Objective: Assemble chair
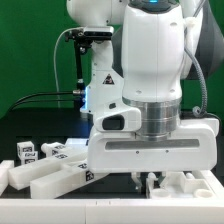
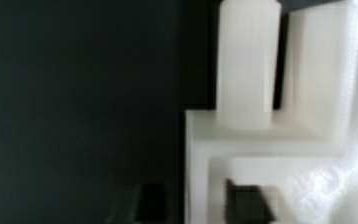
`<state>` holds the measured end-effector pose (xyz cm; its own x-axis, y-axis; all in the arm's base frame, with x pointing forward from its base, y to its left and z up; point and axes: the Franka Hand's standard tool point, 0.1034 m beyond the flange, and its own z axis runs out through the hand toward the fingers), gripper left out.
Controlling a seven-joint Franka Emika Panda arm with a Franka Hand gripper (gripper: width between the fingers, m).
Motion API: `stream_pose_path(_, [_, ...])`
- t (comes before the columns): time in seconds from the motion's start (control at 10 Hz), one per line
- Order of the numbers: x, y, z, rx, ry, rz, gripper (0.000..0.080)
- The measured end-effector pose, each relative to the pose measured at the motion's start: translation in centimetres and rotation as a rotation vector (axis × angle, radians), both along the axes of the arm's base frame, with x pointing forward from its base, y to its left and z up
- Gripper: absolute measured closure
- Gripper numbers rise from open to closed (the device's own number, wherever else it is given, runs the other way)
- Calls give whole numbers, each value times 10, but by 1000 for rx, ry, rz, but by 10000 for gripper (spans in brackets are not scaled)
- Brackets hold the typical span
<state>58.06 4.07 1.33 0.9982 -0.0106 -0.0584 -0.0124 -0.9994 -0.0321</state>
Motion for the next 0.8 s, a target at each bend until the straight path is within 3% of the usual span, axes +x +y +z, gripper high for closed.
stream_pose_path(0.1, [0, 0, 0, 0, 0, 0, 532])
stream_pose_path(0.3, [0, 0, 1, 0, -2, 0, 216])
stream_pose_path(0.5, [-15, 5, 29, 7, 0, -4, 170])
stream_pose_path(0.6, [-34, 14, 46, 11, 8, 1, 156])
stream_pose_path(0.8, [-51, 35, 68, 15, 5, -20, 151])
